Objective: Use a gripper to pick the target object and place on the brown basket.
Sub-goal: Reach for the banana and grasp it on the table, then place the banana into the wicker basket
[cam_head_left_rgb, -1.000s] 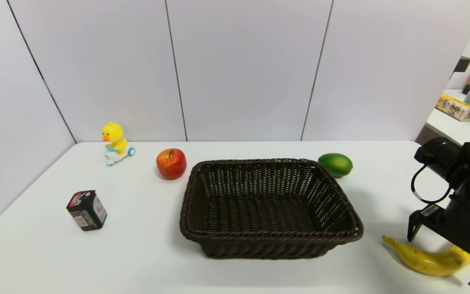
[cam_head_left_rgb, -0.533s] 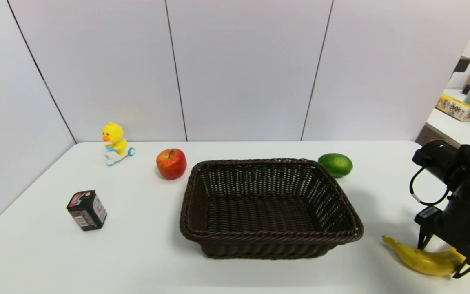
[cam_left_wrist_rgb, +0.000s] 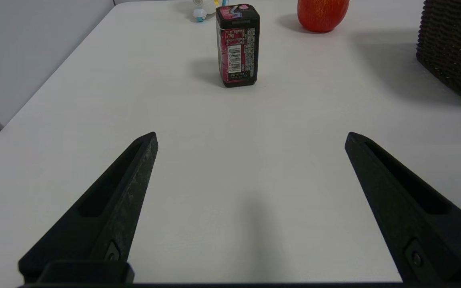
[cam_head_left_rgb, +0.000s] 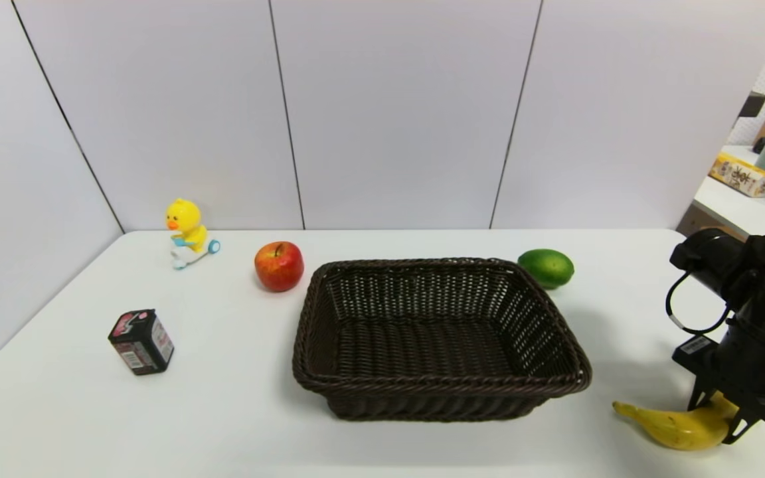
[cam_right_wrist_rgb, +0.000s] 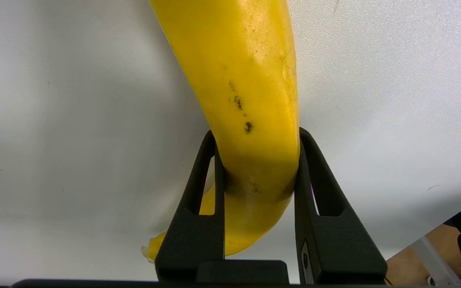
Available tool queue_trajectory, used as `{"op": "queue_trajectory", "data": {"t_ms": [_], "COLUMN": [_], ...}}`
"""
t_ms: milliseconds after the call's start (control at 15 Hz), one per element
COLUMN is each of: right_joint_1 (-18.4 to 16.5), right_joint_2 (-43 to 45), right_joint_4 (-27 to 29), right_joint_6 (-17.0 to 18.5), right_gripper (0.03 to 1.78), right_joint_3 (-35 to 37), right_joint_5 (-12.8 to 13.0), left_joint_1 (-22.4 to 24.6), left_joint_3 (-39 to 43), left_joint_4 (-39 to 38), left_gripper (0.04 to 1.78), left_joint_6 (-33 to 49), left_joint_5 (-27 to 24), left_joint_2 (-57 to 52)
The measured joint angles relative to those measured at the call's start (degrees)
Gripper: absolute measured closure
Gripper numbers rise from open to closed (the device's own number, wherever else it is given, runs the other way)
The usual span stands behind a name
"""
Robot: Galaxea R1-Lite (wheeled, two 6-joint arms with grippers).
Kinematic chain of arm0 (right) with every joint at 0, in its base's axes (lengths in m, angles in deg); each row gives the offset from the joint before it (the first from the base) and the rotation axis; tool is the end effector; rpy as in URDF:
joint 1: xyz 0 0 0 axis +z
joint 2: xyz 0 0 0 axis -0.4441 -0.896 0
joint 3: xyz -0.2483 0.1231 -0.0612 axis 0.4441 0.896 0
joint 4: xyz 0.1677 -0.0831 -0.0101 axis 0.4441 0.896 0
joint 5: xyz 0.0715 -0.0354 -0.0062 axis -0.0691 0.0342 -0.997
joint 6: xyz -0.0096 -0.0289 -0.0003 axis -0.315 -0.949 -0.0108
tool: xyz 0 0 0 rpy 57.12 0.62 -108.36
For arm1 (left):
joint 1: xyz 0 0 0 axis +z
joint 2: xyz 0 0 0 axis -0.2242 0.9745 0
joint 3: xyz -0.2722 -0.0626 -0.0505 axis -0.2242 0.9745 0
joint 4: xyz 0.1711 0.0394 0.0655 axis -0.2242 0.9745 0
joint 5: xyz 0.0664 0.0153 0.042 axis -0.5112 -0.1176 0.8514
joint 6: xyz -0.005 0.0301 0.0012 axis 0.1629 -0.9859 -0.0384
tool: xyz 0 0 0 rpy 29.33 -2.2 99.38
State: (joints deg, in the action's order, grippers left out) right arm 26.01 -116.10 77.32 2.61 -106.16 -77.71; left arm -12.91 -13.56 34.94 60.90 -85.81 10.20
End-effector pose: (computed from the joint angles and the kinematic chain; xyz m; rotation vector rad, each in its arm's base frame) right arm 0.2463 -0.0037 0.1232 0.8074 1.3727 -0.9362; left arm -0.0018 0.0001 0.0756 0.0000 -0.0010 0.0007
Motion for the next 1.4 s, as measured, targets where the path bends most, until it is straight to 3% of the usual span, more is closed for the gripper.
{"op": "queue_trajectory", "data": {"t_ms": [200, 600, 800, 1067, 1400], "right_joint_1": [0.0, 0.0, -0.1, -0.2, 0.1], "right_joint_2": [0.1, 2.2, 4.3, 6.3, 7.7], "right_joint_4": [-0.1, -0.2, -0.6, -0.7, -0.7], "right_joint_6": [-0.3, -2.3, -7.4, -12.9, -25.6], "right_gripper": [1.34, 1.34, 1.34, 1.34, 1.34], "right_joint_3": [-0.5, -5.1, -7.9, -15.4, -31.8], "right_joint_5": [1.6, 10.4, 13.8, 14.2, 14.6], "left_joint_1": [0.0, 0.0, 0.0, 0.0, 0.0], "left_joint_3": [0.0, 0.0, 0.0, 0.0, 0.0], "left_joint_4": [0.0, 0.0, 0.0, 0.0, 0.0], "left_gripper": [0.13, 0.13, 0.13, 0.13, 0.13], "left_joint_6": [0.0, 0.0, 0.0, 0.0, 0.0], "left_joint_5": [0.0, 0.0, 0.0, 0.0, 0.0], "left_joint_2": [0.0, 0.0, 0.0, 0.0, 0.0]}}
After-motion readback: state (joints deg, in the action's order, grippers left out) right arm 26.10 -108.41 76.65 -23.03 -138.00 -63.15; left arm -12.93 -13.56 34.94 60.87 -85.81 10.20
